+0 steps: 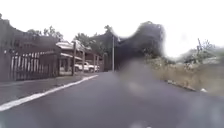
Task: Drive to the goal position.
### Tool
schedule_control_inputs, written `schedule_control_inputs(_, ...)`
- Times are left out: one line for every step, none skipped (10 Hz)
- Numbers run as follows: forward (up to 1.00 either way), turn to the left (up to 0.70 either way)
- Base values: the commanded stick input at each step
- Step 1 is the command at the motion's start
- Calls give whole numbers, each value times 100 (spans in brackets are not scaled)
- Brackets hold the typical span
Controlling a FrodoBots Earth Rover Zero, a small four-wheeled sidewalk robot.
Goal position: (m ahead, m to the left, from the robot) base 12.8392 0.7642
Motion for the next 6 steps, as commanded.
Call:
schedule_control_inputs(70,0)
schedule_control_inputs(70,0)
schedule_control_inputs(70,0)
schedule_control_inputs(70,0)
schedule_control_inputs(70,0)
schedule_control_inputs(70,0)
